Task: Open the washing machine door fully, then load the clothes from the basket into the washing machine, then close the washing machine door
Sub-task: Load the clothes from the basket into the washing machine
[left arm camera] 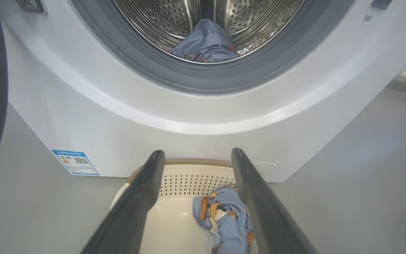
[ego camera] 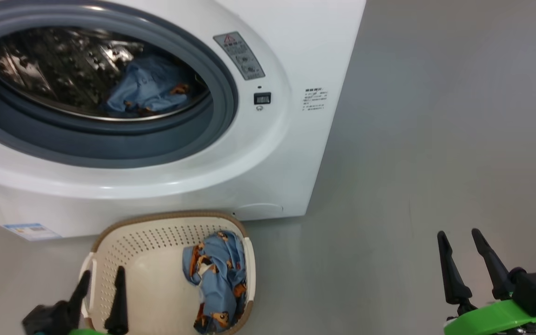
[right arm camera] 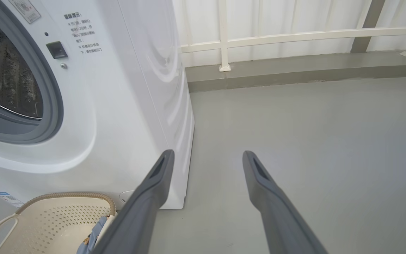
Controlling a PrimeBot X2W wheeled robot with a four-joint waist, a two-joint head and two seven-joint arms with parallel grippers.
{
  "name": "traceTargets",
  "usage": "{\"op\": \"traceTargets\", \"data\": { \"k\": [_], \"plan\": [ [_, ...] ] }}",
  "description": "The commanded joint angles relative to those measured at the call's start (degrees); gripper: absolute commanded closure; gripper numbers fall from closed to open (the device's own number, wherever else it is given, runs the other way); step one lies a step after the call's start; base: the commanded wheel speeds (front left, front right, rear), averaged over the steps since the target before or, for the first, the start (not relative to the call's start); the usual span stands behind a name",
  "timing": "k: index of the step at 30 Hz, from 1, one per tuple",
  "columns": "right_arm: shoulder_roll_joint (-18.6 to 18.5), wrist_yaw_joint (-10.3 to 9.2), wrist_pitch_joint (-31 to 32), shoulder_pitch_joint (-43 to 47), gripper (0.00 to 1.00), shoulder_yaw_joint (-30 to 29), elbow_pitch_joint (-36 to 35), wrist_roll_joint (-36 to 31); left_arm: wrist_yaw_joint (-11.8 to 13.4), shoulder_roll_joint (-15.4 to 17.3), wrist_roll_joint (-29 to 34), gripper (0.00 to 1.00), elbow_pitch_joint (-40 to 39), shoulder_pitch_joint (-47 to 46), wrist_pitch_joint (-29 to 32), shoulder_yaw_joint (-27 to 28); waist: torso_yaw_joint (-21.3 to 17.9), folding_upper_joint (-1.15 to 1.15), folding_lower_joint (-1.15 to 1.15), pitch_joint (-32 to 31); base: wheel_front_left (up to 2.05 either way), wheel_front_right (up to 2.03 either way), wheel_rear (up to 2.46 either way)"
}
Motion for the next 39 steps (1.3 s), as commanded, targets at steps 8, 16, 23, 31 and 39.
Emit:
{"op": "traceTargets", "data": {
  "k": [8,16,23,31,39],
  "plan": [
    [1.01,0.08,-0.28,-5.53,0.00,1.78,-2.16,-0.96,-0.09,2.78,-3.44,0.00,8.20,-9.64,-0.36,-6.27,-1.05,0.00,0.00,10.00,0.00,0.00,0.00],
    [1.83,0.08,-0.28,-10.42,0.00,2.90,-2.93,-1.34,-0.09,5.52,-9.55,0.00,18.15,-20.36,-0.36,-17.22,-2.56,0.00,0.00,18.10,0.00,0.00,0.00],
    [2.05,0.08,-0.28,-14.04,0.00,4.50,-3.68,-0.24,-0.09,7.07,-14.83,0.00,26.98,-29.28,-0.36,-26.04,-4.45,0.00,0.00,24.27,0.00,0.00,0.00],
    [2.07,0.08,-0.28,-16.58,0.00,6.19,-4.33,1.69,-0.09,8.14,-20.03,0.00,34.77,-36.31,-0.36,-36.17,-6.43,0.00,0.00,29.67,0.00,0.00,0.00],
    [2.08,0.08,-0.28,-18.91,0.00,7.28,-5.43,2.27,-0.09,9.49,-26.44,0.00,37.63,-43.48,-0.36,-46.16,-7.02,0.00,0.00,35.47,0.00,0.00,0.00]
  ]
}}
